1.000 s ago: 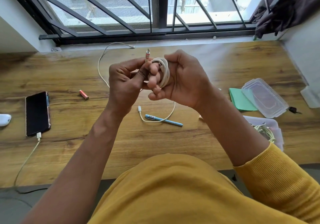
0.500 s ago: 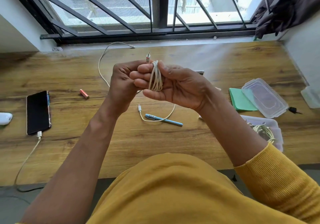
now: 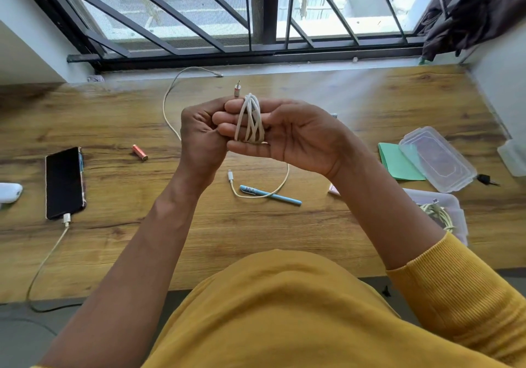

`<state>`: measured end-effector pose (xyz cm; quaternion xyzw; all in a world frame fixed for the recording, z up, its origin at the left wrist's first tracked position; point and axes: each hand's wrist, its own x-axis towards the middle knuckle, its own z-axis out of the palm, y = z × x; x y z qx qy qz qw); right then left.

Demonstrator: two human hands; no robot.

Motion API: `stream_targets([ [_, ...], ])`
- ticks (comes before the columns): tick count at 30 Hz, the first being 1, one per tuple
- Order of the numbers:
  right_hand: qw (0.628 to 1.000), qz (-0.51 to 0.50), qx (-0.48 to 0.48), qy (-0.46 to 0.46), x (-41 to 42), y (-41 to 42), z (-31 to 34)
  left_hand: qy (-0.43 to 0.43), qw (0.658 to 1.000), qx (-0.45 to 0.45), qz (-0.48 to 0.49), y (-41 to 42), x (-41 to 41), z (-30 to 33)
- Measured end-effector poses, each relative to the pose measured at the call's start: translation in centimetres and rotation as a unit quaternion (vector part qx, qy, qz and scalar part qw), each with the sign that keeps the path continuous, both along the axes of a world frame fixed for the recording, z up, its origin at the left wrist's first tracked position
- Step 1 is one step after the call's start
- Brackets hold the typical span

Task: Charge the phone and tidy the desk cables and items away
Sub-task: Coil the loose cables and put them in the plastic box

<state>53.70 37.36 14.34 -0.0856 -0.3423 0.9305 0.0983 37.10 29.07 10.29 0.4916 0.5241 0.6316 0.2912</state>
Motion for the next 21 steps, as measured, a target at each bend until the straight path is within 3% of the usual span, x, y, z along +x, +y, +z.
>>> stream_targets([
  [3,0.998,-0.039,0.022,-0.038,0.1,0.1,0.0,0.002,1.000,-0.004,0.024,-0.1,0.1,-0.2],
  [7,0.972,-0.176,0.091,-0.127,0.7,0.4,-0.5,-0.003,0.995,-0.005,0.102,-0.2,-0.8,-0.2],
  [14,0.927,-0.168,0.297,-0.157,0.5,-0.4,-0.8,-0.007,0.992,-0.012,0.125,0.2,-0.4,-0.3],
  [21,0.919,-0.177,0.310,-0.168,-0.3,-0.8,-0.8,-0.001,0.990,-0.010,0.144,0.1,0.4,0.1],
])
